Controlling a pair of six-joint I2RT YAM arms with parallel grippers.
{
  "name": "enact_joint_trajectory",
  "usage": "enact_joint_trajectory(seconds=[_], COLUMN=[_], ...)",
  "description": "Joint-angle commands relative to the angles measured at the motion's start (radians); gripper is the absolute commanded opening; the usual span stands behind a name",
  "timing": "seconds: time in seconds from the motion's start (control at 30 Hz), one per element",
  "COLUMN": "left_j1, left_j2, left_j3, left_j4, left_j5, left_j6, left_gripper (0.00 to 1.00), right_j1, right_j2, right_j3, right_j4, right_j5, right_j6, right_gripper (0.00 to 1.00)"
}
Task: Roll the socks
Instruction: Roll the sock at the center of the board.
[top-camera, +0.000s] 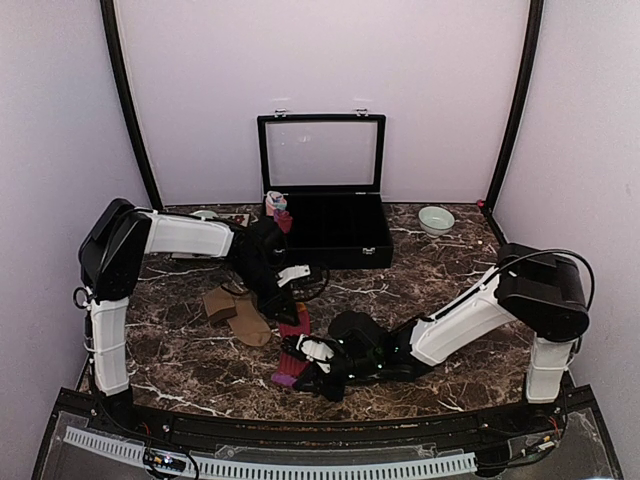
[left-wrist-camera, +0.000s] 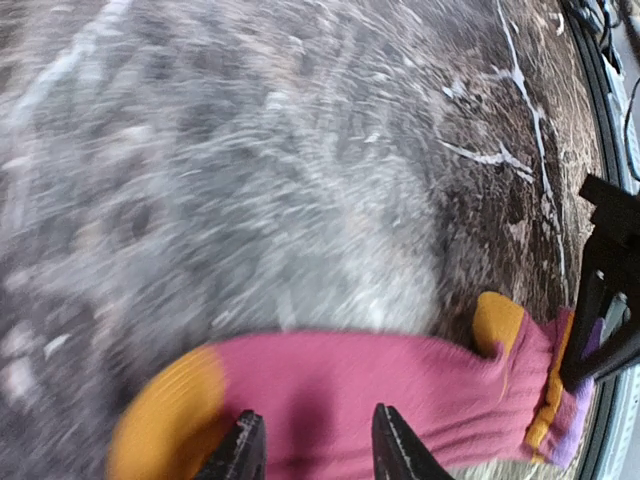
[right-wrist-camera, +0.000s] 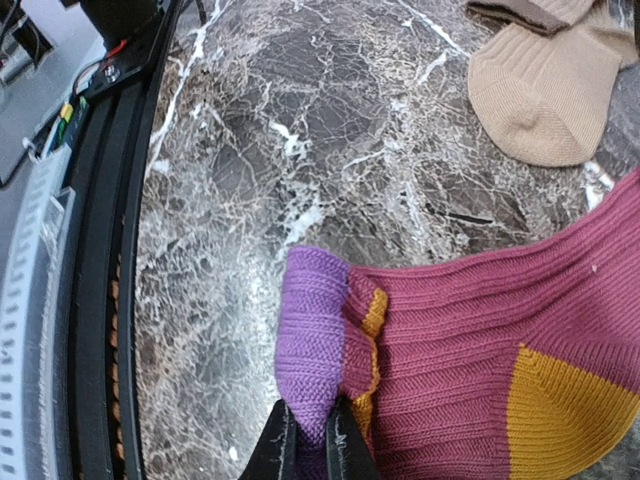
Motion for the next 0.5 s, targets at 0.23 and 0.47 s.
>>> enact_joint_trajectory(seconds=[0.23,0.47], left_j1=[0.127,0.128], left_j2=[-0.329,-0.496], left_j3=[-0.198,-0.448], left_j4=[-0.054,-0.037], left_j5=[0.029,0.081], left_j6=[0.121,0.195], left_gripper=[0.4,0.35], right_j1=[-0.087,-0.122], right_j2=[0.171,0.205], right_j3=[0.021,0.044], right_j4=[-0.328,-0.362], right_j5=[-0.113,-0.15], right_j6=[0.233,0.302], right_gripper=[0.0,0.0])
